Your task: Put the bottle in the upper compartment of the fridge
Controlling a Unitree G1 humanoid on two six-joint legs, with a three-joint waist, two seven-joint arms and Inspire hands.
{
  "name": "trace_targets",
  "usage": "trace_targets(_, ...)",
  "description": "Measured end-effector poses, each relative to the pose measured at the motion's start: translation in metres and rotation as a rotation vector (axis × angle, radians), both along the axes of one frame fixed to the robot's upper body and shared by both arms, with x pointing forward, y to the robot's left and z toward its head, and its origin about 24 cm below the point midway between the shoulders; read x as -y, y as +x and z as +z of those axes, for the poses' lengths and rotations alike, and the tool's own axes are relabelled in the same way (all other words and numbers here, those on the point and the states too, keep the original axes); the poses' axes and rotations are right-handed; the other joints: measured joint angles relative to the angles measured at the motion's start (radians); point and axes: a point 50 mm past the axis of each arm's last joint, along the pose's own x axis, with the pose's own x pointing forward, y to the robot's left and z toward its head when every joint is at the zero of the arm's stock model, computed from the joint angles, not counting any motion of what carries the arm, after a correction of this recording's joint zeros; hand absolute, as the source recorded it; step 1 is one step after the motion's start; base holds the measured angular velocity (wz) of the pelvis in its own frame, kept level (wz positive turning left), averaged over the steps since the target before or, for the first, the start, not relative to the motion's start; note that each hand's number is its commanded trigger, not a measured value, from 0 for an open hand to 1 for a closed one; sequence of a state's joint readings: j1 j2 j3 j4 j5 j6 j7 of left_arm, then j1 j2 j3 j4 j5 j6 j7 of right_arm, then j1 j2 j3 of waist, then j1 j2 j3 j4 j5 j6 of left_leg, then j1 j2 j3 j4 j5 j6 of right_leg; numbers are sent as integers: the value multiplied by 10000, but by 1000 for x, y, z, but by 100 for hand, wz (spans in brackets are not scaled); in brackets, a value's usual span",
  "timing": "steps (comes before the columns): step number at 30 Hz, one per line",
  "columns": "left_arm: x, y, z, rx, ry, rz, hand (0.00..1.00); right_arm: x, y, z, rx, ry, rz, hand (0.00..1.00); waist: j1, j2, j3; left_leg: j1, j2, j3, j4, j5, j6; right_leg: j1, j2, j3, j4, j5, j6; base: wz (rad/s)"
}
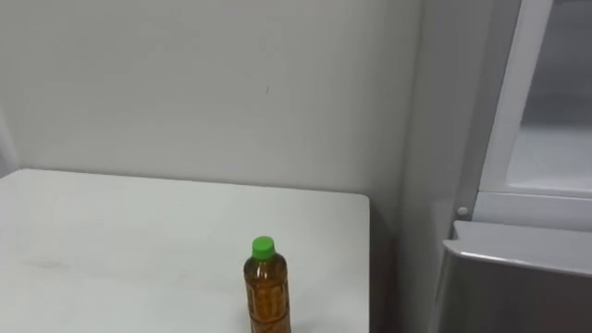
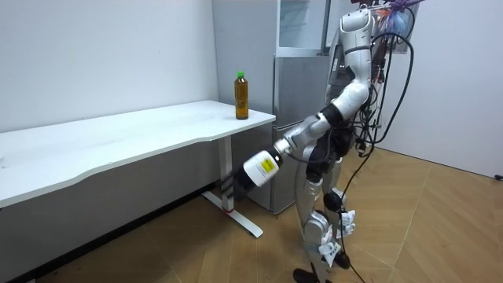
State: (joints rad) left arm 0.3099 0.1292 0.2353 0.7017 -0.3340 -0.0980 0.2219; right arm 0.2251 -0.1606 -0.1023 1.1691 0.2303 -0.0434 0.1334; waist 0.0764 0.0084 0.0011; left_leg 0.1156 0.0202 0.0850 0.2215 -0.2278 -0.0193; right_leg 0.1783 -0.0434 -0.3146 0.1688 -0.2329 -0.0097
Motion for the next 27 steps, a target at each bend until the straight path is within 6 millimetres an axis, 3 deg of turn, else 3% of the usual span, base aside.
trace_targets(5,21,-26,-23,-1929,-495,-1618,0,2,2,1,10,-76,105,0,-337,48,62,-47,-1,97,-8,-30,44,-31,-8,92,-32,-13,20,0)
trace_targets(10,28,-47,-32,-2980,-892,-2076,0,2,4,1,110,-87,108,0,-668,43,49,21,18,211,-165,-29,44,-81,6,156,-1,-15,22,-4)
trace_targets(14,30,-58,-34,-3397,-1057,-2206,0,2,7,0,146,-147,178,0,-687,20,25,23,18,402,-172,-27,46,-188,9,394,48,-12,21,-13)
trace_targets(27,38,-59,-41,-4471,-989,-4039,0,-5,10,-2,19,-264,371,0,-744,-167,22,4,8,458,-172,-27,47,-177,1,343,10,2,41,0)
